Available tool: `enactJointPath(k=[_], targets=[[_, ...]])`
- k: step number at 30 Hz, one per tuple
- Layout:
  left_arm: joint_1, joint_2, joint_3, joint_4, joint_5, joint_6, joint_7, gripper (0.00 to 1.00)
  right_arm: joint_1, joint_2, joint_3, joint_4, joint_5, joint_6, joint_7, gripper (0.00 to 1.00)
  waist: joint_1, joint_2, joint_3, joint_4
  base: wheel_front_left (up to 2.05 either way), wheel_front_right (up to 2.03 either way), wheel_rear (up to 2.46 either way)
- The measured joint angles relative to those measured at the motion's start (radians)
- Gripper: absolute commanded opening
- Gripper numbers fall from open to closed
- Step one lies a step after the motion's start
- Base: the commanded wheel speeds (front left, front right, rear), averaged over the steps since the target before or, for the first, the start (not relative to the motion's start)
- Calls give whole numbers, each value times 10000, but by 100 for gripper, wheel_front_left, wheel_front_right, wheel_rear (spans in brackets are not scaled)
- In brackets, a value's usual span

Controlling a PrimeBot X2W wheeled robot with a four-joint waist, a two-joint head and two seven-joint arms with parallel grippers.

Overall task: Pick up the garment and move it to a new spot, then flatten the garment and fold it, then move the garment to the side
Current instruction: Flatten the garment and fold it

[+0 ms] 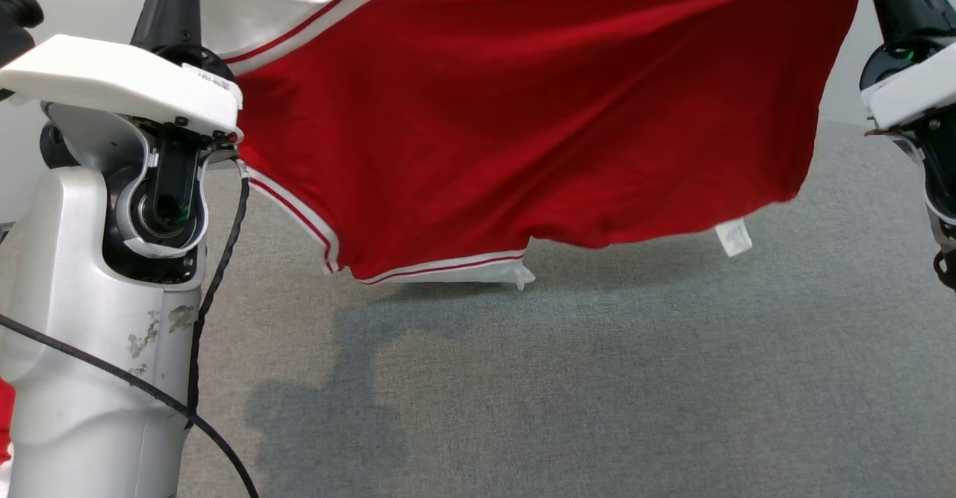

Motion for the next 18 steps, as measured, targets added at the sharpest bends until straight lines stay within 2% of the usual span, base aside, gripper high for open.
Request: enactJointPath(k=[7,11,18], targets=[[-272,-297,384,303,-395,391,-105,0,-314,351,-441,433,884,0,215,0,0,0,238,-49,0,0,0],[-828,-357,389,474,-466,556,-90,0,-804,433,-512,650,961,0,393,0,0,0,624,-74,0,0,0],[-3600,-84,130,1252,40,813,146,0,-3082,522,-468,1149,823,0,627,0,0,0,1869,-120,0,0,0]])
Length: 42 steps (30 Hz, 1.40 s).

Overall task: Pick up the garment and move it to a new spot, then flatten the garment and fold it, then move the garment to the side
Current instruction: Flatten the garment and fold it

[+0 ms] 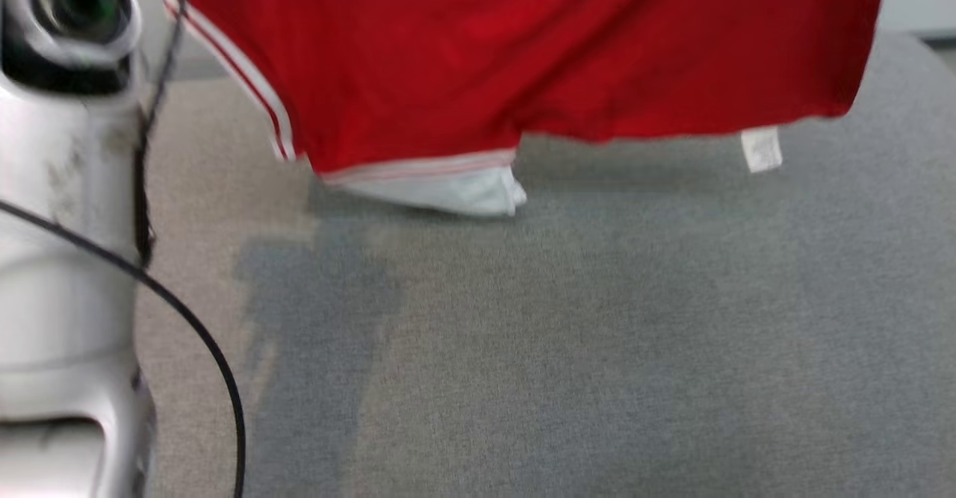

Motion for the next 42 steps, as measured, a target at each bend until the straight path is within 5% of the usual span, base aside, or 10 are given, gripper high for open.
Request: enactJointPath(k=[5,12,19,29,42], targets=[[-2764,0,13,1262,380,86,-510,0,-2127,-234,752,268,-738,0,-834,0,0,-1,1288,-14,0,0,0],[-5766,-529,-151,3327,934,-303,-2784,0,-4259,-428,1538,1200,-773,0,-2782,0,0,0,2916,143,0,0,0],[-7357,-779,-284,4504,1363,-1279,-4050,0,-5019,-403,2105,1789,-650,0,-3614,0,0,0,4129,373,0,0,0],[-5939,-846,-1085,4729,1455,-1941,-4082,0,-3299,29,1996,1954,-35,0,-3655,0,1,0,5290,577,0,0,0],[-2939,-855,-1718,4422,1396,-1983,-4082,0,-905,-412,3118,1964,1160,0,-3657,0,0,0,4769,819,0,0,0]])
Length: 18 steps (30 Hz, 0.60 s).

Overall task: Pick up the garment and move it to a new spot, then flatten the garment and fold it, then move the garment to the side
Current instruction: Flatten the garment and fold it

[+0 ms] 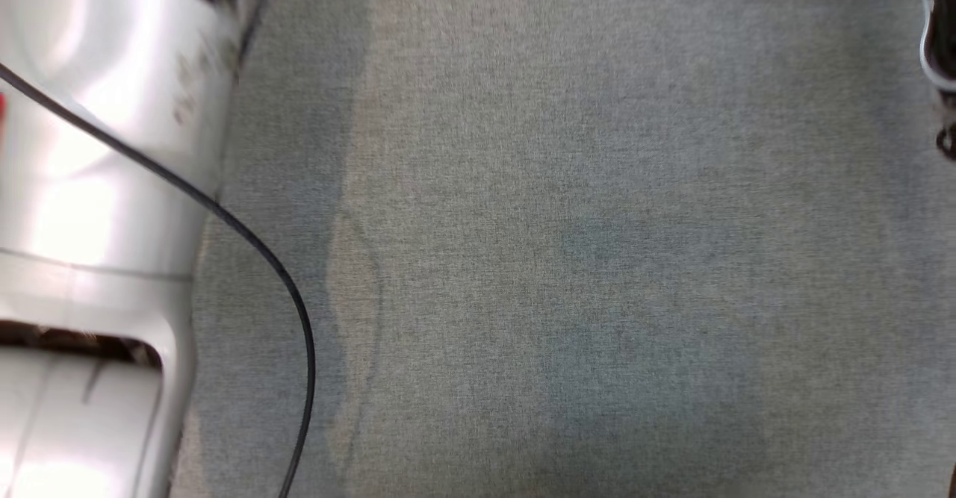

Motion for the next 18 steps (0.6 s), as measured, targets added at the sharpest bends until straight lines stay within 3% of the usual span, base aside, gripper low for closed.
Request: enactJointPath(k=[4,12,18], targets=[[1065,-8,-199,27,393,-165,-2,0,845,-259,222,-4,360,0,0,0,0,0,-506,45,0,0,0],[3431,67,-366,111,1643,-932,-2,0,2468,-700,978,25,913,0,2,0,0,0,-1648,126,0,0,0],[4660,278,-660,84,2650,-1081,-2,0,3217,-1024,1570,221,1296,0,2,0,0,0,-2349,236,0,0,0]])
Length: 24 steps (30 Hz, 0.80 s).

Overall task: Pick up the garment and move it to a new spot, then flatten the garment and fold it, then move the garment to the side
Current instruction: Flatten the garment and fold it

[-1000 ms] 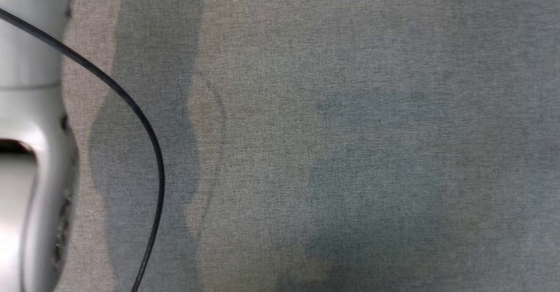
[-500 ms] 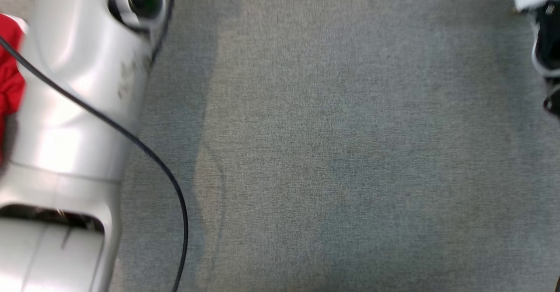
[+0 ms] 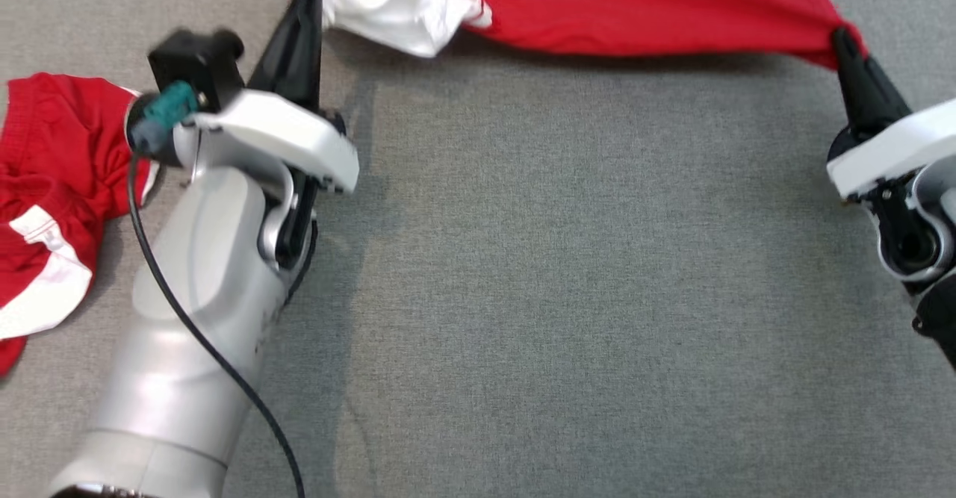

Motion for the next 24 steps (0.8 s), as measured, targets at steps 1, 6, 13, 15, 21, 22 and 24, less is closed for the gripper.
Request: enactJointPath(k=[1,6,13,15,21,22,24], targets=[[212,36,-31,8,140,2,0,0,97,-48,165,50,19,0,-2,0,0,0,-96,25,0,0,0],[1129,270,-393,163,855,10,0,0,417,-150,920,314,224,0,12,0,0,0,-552,99,0,0,0],[2023,711,-1818,813,2184,-316,79,0,624,-437,2226,744,151,0,46,0,-1,0,-1153,162,0,0,0],[2193,773,-2096,940,2353,-370,171,0,641,-477,2545,861,84,2,44,0,0,0,-1289,169,0,0,0],[2649,991,-2648,1028,2510,-600,754,0,734,-631,3260,1087,13,2,40,0,0,0,-1651,184,0,0,0],[2688,1045,-2727,1012,2539,-633,865,0,744,-639,3346,1104,19,2,36,0,-1,0,-1704,185,0,0,0],[2805,1129,-2888,924,2579,-669,1060,0,779,-656,3490,1124,71,2,27,0,0,0,-1801,192,0,0,0]])
